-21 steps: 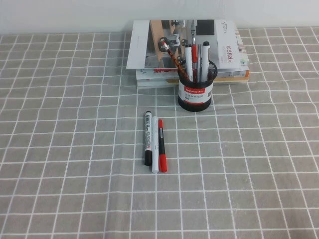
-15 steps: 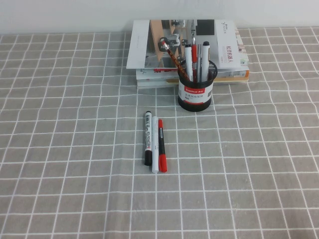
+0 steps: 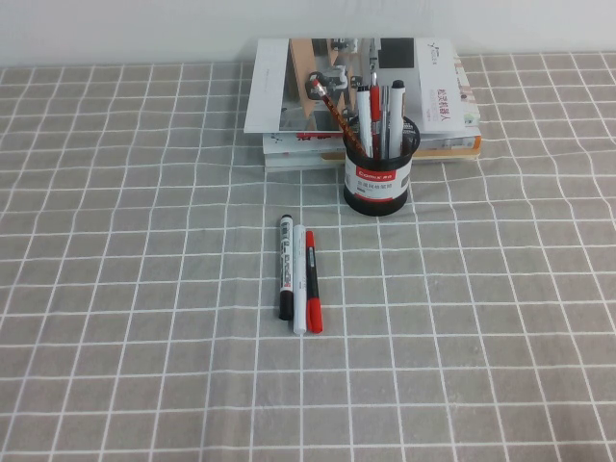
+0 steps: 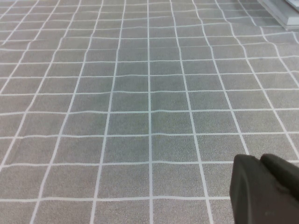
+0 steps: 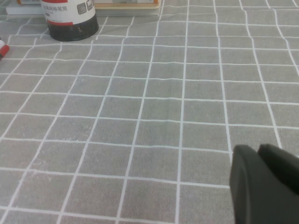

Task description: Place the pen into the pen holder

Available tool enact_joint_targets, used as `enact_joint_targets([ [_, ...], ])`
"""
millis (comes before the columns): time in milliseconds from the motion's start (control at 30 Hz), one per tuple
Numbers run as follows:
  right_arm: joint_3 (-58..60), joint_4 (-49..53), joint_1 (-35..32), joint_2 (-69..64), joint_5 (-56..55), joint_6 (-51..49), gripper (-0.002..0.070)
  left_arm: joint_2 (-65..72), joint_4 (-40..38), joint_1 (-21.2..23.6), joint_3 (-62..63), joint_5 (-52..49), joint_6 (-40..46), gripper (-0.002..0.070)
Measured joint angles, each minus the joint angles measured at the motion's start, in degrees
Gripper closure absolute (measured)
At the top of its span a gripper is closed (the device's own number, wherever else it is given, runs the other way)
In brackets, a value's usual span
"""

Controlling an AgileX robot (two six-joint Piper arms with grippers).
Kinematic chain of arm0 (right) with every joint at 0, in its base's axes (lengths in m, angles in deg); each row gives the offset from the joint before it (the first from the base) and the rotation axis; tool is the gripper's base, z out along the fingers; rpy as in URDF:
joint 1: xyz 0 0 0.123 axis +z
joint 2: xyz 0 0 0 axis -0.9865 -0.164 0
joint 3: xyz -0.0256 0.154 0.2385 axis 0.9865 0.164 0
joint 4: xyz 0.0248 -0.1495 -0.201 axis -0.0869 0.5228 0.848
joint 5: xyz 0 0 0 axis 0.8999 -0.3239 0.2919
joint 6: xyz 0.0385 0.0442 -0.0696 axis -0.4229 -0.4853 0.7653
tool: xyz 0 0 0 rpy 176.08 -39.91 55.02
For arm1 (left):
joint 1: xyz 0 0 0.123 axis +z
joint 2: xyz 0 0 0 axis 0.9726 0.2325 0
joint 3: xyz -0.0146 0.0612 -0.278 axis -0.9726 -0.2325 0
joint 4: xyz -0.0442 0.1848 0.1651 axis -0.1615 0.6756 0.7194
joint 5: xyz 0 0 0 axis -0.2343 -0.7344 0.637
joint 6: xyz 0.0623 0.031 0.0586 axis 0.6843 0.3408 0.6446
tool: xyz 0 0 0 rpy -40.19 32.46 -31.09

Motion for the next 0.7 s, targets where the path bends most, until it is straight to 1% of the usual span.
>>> enact_joint_targets([
  [200, 0.00, -1.53, 0.00, 0.00, 0.00, 0.00, 0.0689, 0.00, 0.00, 0.00, 0.00, 0.00, 0.00, 0.0678],
  [300, 0.00, -5.26, 0.00, 0.00, -0.47, 0.00, 0.0689, 0.00, 0.00, 0.00, 0.00, 0.00, 0.00, 0.0678],
  [367, 0.00, -9.46, 0.00, 0.00, -2.23, 0.00, 0.0688, 0.00, 0.00, 0.00, 0.00, 0.00, 0.00, 0.0678],
  [433, 0.00, -17.70, 0.00, 0.00, -5.35, 0.00, 0.0689, 0.00, 0.00, 0.00, 0.00, 0.00, 0.00, 0.0678],
  [567, 0.00, -40.60, 0.00, 0.00, -10.95, 0.00, 0.0688, 0.00, 0.00, 0.00, 0.00, 0.00, 0.00, 0.0678],
  [600, 0.00, -47.70, 0.00, 0.00, -12.04, 0.00, 0.0688, 0.00, 0.00, 0.00, 0.00, 0.00, 0.00, 0.0678],
  [700, 0.00, -57.27, 0.00, 0.00, -13.78, 0.00, 0.0689, 0.00, 0.00, 0.00, 0.00, 0.00, 0.00, 0.0678],
])
